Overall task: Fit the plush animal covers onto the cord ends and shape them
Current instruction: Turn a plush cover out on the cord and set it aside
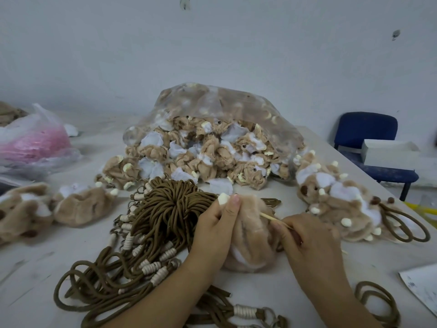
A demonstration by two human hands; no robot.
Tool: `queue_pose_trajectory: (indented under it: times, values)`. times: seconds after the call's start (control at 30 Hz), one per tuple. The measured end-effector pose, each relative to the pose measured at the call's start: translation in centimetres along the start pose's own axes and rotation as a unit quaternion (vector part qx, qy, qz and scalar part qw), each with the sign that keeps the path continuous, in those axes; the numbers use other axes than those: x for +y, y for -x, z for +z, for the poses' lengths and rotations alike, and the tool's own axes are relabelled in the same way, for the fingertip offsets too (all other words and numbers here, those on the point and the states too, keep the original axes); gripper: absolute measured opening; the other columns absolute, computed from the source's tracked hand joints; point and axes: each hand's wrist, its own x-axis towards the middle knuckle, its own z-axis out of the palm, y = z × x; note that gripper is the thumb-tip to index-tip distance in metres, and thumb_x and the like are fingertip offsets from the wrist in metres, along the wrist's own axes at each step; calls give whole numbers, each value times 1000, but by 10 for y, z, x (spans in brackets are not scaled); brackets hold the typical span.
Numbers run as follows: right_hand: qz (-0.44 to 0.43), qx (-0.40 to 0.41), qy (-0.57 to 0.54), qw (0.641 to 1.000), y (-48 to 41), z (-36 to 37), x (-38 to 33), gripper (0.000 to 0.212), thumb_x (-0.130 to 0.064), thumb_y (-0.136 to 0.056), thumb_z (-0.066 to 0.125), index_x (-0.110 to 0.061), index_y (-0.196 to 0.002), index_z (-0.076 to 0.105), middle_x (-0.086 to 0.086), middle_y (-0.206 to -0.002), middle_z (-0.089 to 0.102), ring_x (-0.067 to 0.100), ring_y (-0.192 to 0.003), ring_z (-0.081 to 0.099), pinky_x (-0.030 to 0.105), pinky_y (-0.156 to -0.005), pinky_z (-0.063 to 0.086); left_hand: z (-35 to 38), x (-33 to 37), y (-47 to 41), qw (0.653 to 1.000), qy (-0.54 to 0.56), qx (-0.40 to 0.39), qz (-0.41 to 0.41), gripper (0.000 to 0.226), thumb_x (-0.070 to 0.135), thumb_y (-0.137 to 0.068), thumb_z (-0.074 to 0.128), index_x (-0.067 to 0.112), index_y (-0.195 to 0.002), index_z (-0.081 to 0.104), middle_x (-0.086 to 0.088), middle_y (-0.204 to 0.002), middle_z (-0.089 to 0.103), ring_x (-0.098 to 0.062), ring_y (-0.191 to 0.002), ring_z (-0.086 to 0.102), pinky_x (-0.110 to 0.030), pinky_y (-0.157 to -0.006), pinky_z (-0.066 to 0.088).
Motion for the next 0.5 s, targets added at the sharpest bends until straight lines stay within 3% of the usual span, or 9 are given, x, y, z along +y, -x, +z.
queue_pose_trajectory:
  times: [0.13, 0.3, 0.4, 0.5]
  values:
    - [-56, 0, 8, 998, -8, -8, 7, 40, -53, -89, 39, -28, -67, 62, -14, -64, 49, 8, -65, 45, 35, -70, 29, 0, 1, 1, 999, -7, -33, -2, 70, 68, -82, 48, 2, -87, 70, -15, -79, 73, -26, -78, 72, -30, -68, 58]
    - [-98, -7, -63, 993, -12, -9, 8, 41, -48, -89, 43, -20, -69, 66, -17, -67, 46, 7, -67, 45, 44, -68, 43, 3, 7, 7, 996, -49, -60, 35, 50, 65, -89, 46, 28, -63, 65, 8, -55, 61, -4, -55, 60, -18, -51, 46]
    - [-81, -4, -81, 993, -7, -3, 2, 39, -46, -90, 40, -22, -71, 64, -21, -67, 46, 5, -69, 45, 40, -69, 39, 10, 7, 8, 990, -117, -57, 54, 53, 69, -83, 38, 26, -60, 58, 8, -47, 51, -2, -46, 50, -23, -45, 40]
    - [-42, -31, -56, 997, -1, 1, -1, 43, -52, -90, 32, -26, -72, 62, -15, -69, 59, 6, -70, 52, 32, -72, 29, 13, 5, 5, 979, -180, -48, 86, 60, 64, -91, 33, 21, -50, 46, 8, -43, 46, -3, -42, 43, -23, -44, 35]
